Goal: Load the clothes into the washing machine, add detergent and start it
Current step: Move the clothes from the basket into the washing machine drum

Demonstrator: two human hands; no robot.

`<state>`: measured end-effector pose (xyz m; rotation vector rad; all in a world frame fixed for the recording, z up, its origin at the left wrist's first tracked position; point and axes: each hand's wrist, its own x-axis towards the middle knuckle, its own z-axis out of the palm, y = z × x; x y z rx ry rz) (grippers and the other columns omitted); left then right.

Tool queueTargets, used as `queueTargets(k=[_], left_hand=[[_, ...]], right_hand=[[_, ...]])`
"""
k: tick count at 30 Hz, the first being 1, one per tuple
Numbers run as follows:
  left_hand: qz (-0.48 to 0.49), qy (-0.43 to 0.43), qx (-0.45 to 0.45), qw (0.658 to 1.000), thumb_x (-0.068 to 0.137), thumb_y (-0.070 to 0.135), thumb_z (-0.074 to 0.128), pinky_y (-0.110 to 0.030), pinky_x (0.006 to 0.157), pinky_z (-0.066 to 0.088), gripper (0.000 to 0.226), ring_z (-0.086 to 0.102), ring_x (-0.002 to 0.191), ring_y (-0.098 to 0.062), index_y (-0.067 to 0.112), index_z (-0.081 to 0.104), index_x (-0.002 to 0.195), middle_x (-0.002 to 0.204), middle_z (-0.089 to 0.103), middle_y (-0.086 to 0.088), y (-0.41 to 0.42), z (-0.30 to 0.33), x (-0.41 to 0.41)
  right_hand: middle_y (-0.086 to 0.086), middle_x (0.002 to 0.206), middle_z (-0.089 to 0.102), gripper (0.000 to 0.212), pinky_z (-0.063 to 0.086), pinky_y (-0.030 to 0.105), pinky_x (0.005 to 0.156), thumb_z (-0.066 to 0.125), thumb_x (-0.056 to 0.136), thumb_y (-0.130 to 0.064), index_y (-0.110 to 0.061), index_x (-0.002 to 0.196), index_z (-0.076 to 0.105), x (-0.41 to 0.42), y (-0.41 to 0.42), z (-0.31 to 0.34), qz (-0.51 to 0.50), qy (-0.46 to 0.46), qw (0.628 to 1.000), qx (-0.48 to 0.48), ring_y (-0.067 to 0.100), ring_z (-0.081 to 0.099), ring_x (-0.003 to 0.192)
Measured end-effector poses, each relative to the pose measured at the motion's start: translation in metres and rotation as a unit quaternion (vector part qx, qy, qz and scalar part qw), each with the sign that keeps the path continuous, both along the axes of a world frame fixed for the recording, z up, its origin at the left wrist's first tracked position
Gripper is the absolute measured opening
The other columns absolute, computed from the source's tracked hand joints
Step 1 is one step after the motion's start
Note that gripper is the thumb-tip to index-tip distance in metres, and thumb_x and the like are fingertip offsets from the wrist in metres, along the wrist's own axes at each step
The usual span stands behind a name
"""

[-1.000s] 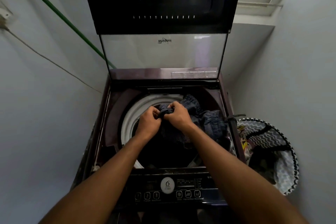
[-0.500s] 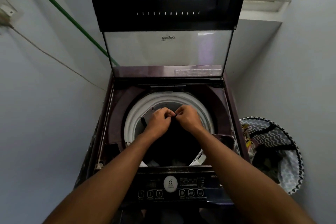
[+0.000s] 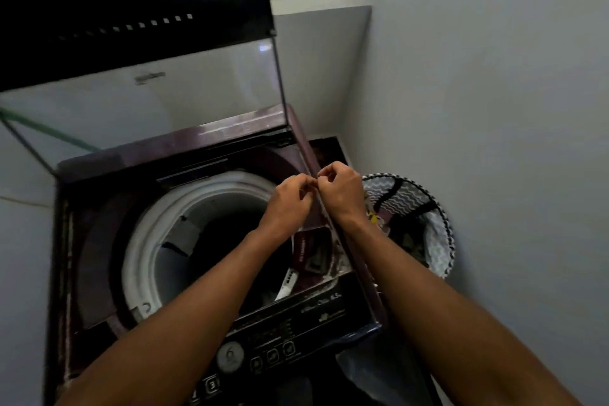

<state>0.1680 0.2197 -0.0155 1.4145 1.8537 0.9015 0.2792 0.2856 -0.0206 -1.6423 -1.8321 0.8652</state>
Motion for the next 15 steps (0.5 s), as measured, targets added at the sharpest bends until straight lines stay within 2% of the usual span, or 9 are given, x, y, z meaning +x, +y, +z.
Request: queueTargets(k=[2, 5, 9, 12, 15], left_hand=[[-0.038, 0.024, 0.011, 0.999, 0.090, 0.008, 0.058, -0.024, 0.083, 0.052, 0.020, 0.062, 0.091, -0.008, 0.020, 0.068, 0.101, 0.099, 0.066, 0.005, 0.011, -0.004, 0.018], [-0.119, 0.113, 0.032, 0.986, 0.093, 0.011, 0.057, -0.028, 0.082, 0.049, 0.019, 0.058, 0.091, -0.013, 0.017, 0.070, 0.106, 0.097, 0.065, 0.001, 0.032, -0.013, 0.040], [-0.228, 0.265, 0.008, 0.937, 0.086, 0.012, 0.053, -0.042, 0.082, 0.050, 0.024, 0.057, 0.090, -0.026, 0.021, 0.070, 0.100, 0.094, 0.067, -0.003, 0.074, -0.028, 0.066], [-0.269, 0.261, -0.078, 0.924, 0.088, 0.016, 0.050, -0.042, 0.088, 0.050, 0.026, 0.058, 0.103, -0.028, 0.020, 0.067, 0.108, 0.106, 0.065, -0.007, 0.105, -0.032, 0.088], [-0.303, 0.246, -0.157, 0.907, 0.090, 0.021, 0.054, -0.039, 0.091, 0.050, 0.027, 0.059, 0.108, -0.028, 0.015, 0.067, 0.113, 0.114, 0.065, -0.010, 0.124, -0.050, 0.106]], right_hand=[[0.005, 0.079, 0.070, 0.010, 0.052, 0.033, 0.070, 0.060, 0.078, -0.016, -0.013, 0.081, 0.069, 0.026, 0.010, -0.009, -0.025, 0.007, 0.999, -0.022, 0.022, 0.064, 0.077], [0.003, 0.079, 0.070, 0.009, 0.051, 0.034, 0.069, 0.061, 0.081, -0.019, -0.015, 0.080, 0.069, 0.062, 0.025, -0.035, -0.063, -0.003, 0.996, -0.070, 0.021, 0.064, 0.076], [0.007, 0.077, 0.070, 0.016, 0.052, 0.037, 0.067, 0.059, 0.082, -0.021, -0.010, 0.076, 0.068, 0.098, 0.042, -0.081, -0.093, -0.026, 0.986, -0.132, 0.025, 0.064, 0.075], [0.006, 0.075, 0.068, 0.019, 0.053, 0.038, 0.066, 0.052, 0.082, -0.021, -0.013, 0.071, 0.065, 0.117, 0.049, -0.114, -0.096, -0.031, 0.976, -0.192, 0.024, 0.063, 0.074], [0.010, 0.066, 0.061, 0.024, 0.048, 0.038, 0.056, 0.046, 0.081, -0.019, -0.010, 0.062, 0.057, 0.127, 0.054, -0.152, -0.078, -0.050, 0.967, -0.239, 0.030, 0.061, 0.068]])
